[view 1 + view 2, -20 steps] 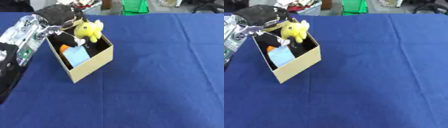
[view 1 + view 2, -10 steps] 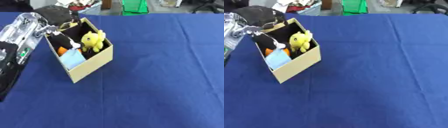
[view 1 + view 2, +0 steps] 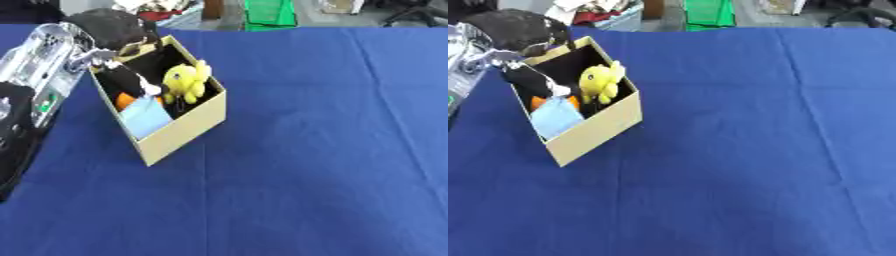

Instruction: Pick up objects on the table and place them in the box.

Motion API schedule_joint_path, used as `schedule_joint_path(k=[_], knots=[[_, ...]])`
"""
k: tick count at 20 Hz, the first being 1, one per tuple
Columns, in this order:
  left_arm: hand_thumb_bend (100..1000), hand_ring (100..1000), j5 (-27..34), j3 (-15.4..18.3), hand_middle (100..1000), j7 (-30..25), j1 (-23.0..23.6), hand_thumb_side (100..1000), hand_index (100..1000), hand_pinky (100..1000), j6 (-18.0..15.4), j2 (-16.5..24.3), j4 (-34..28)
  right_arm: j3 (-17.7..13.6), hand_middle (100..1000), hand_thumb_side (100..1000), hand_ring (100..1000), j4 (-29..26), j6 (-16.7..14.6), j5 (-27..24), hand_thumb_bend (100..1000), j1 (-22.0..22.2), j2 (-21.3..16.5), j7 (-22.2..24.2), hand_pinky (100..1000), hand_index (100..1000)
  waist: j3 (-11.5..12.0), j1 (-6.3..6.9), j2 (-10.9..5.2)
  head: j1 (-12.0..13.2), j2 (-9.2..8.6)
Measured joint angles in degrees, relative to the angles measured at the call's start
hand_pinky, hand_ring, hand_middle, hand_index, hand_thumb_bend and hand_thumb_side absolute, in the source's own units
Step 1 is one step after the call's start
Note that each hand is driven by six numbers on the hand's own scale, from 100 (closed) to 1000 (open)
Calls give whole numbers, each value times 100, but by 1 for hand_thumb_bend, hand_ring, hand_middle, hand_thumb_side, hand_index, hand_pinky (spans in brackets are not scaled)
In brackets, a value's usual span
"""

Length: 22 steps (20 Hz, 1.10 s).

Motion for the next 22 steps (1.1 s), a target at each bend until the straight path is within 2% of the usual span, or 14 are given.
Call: schedule_joint_path(k=[7, 8, 10, 11, 13, 16, 22], knots=[[563, 892, 0, 0, 823, -1, 0, 724, 850, 790, 1, 0, 0, 0, 804, 803, 861, 0, 0, 0, 100, 0, 0, 0, 861, 915, 0, 0, 0, 0, 0], [427, 770, 3, 2, 759, 2, -4, 1000, 845, 617, 4, 0, -3, -2, 804, 796, 861, 0, 0, 0, 100, 0, 0, -1, 860, 914, 12, -8, -3, 0, 4], [353, 755, 54, 70, 757, 59, -108, 1000, 862, 598, 61, -10, -86, -37, 804, 794, 861, 0, 1, 0, 100, 54, 18, -29, 859, 914, 185, -81, -86, -39, 73], [349, 754, 106, 169, 757, 112, -168, 1000, 863, 598, 115, 3, -184, -49, 804, 794, 861, 0, -4, 0, 100, 89, 44, -46, 859, 914, 266, -128, -164, -80, 113], [334, 752, 237, 407, 757, 249, -168, 1000, 866, 596, 253, 29, -421, -85, 804, 794, 861, -2, -13, 0, 100, 140, 51, -81, 859, 914, 286, -163, -247, -153, 161], [334, 752, 481, 799, 757, 493, -14, 1000, 866, 596, 497, 32, -823, -102, 804, 794, 861, -2, -21, 0, 100, 163, 52, -107, 859, 914, 276, -93, -242, -203, 176], [334, 752, 1035, 1700, 757, 1052, 346, 1000, 866, 596, 1058, 145, -1737, -99, 804, 794, 861, -2, -19, 1, 100, 128, 53, -104, 859, 914, 192, -47, -217, -182, 190]])
